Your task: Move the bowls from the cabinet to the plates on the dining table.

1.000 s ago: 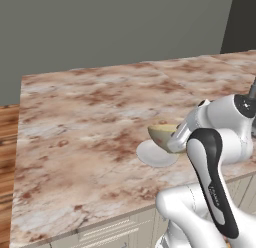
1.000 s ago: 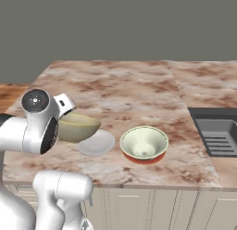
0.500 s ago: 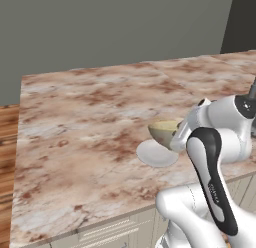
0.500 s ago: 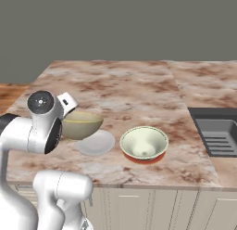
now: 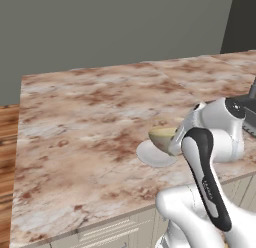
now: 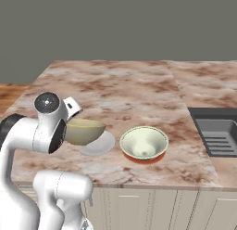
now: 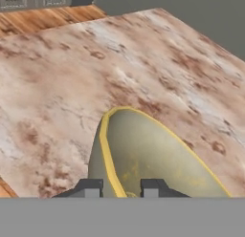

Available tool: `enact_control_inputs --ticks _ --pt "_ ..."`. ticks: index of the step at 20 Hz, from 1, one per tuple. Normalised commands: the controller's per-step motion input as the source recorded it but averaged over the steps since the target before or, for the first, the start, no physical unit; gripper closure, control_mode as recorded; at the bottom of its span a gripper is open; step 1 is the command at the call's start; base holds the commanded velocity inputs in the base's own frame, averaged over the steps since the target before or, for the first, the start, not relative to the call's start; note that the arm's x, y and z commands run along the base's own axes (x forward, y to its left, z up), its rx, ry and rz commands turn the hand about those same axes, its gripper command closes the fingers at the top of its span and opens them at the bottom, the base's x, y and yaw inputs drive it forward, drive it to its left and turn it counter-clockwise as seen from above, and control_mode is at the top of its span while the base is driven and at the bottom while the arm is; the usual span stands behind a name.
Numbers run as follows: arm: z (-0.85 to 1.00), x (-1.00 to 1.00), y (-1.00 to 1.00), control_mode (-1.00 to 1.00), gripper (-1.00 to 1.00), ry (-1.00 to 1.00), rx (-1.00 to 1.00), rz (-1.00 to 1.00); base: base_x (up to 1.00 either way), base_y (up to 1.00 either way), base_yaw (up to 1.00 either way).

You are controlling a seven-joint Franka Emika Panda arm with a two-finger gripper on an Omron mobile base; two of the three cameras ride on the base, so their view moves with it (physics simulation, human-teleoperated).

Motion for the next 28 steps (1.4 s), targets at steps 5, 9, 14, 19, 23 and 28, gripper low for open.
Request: enact_control_inputs --ticks 5,9,14,19,23,28 --pt "-0.26 0.26 0.34 -1.00 1.00 -0.10 -0.01 -0.28 0.00 0.00 0.00" --pt "-0.31 0.43 0.26 -1.00 1.00 -0.10 0.00 -0.30 0.00 0.00 0.00" --pt "-0.39 0.60 0.11 -1.00 1.00 -0.09 0.00 -0.33 0.00 0.00 0.00" --pt "-0.21 0.48 0.01 -1.00 1.00 -0.05 0.00 -0.27 0.00 0.00 0.00" --pt "0.00 0.32 0.00 -1.00 1.00 0.00 0.00 -0.07 0.00 0.00 0.00" --pt "0.00 0.23 0.00 -1.00 1.00 0.00 0.01 -0.01 0.00 0.00 0.00"
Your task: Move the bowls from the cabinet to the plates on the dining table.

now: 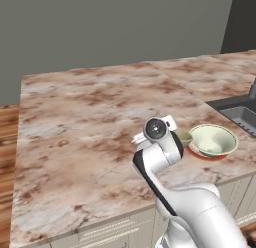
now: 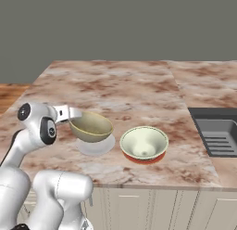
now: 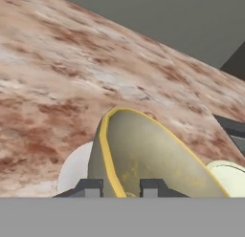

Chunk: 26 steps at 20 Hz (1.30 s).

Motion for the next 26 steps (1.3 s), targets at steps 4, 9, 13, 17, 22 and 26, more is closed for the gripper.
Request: enact_control_inputs --ticks 4,9,13,17,22,26 --pt "-0.02 0.16 0.00 -1.00 1.00 0.00 0.05 0.00 0.00 0.00 0.00" --pt "-0.20 0.16 0.00 -1.00 1.00 0.00 0.07 0.00 0.00 0.00 0.00" --pt "-0.56 0.06 -0.02 -1.00 1.00 -0.02 0.01 0.00 0.00 0.00 0.00" --pt "-0.27 0.00 0.00 -1.00 1.00 -0.12 -0.03 0.00 0.00 0.00 0.00" --pt "-0.14 0.00 0.00 -1.00 1.00 -0.14 -0.09 0.00 0.00 0.00 0.00" --pt "-0.19 0.00 -0.02 -1.00 1.00 -0.02 -0.01 0.00 0.00 0.00 0.00"
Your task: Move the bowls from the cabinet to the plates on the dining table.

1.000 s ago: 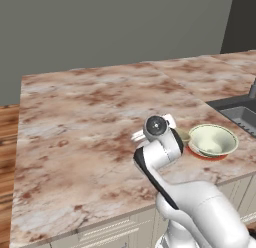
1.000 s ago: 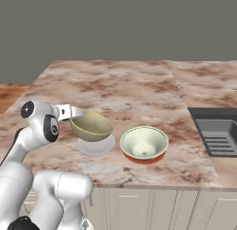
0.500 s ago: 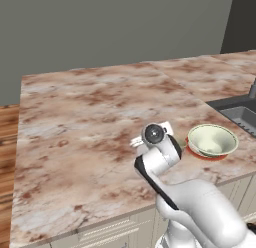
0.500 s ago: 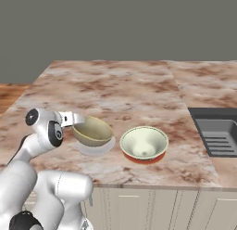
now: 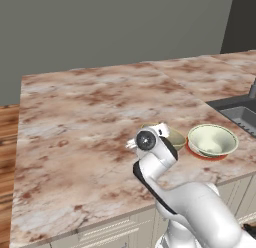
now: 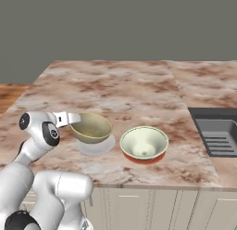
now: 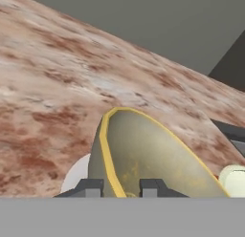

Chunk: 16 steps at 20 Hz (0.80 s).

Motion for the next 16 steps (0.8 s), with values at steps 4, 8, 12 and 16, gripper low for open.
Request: enact_control_inputs --ticks 4,8,12,16 --pt "-0.01 0.00 -0.02 -1.00 1.00 0.02 0.04 0.00 0.00 0.00 0.00" --pt "-0.02 0.09 -0.05 -1.00 1.00 0.02 0.11 0.00 0.00 0.00 0.00" --pt "-0.15 0.09 -0.11 -1.00 1.00 0.00 0.12 0.00 0.00 0.00 0.00" --pt "-0.50 0.02 -0.10 -1.00 1.00 0.00 0.01 0.00 0.00 0.00 0.00"
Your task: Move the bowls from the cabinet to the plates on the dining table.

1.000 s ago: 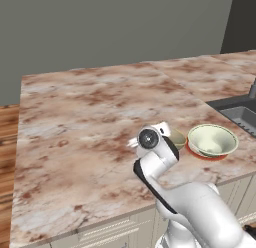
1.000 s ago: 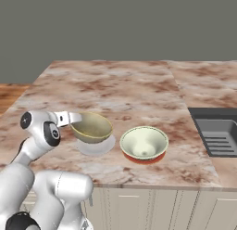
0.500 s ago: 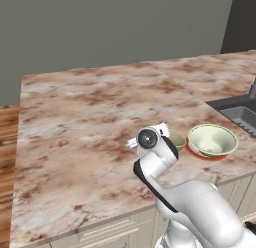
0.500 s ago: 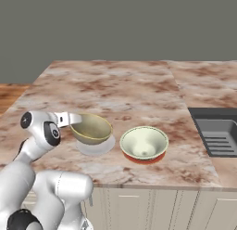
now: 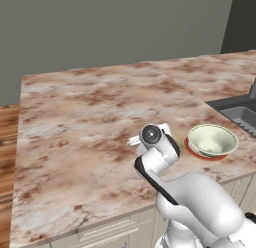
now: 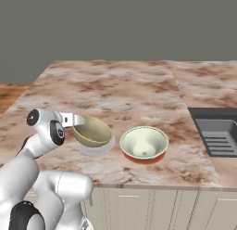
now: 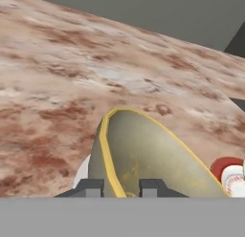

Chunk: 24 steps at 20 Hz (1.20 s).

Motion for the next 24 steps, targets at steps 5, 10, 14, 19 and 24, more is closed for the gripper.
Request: enact_control_inputs --ticks 5,10,14,19,24 --pt "-0.57 0.06 0.00 -1.00 1.00 -0.07 -0.02 0.00 0.00 0.00 0.00" --pt "-0.35 0.30 -0.10 -1.00 1.00 -0.07 -0.02 0.00 0.00 0.00 0.00" --pt "-0.15 0.30 -0.41 -1.00 1.00 0.00 0.01 0.00 0.00 0.00 0.00" --pt "0.00 0.01 -0.13 -1.00 1.00 0.00 0.07 0.00 0.00 0.00 0.00" --pt "-0.13 0.00 0.00 -1.00 1.00 0.02 0.10 0.00 0.00 0.00 0.00"
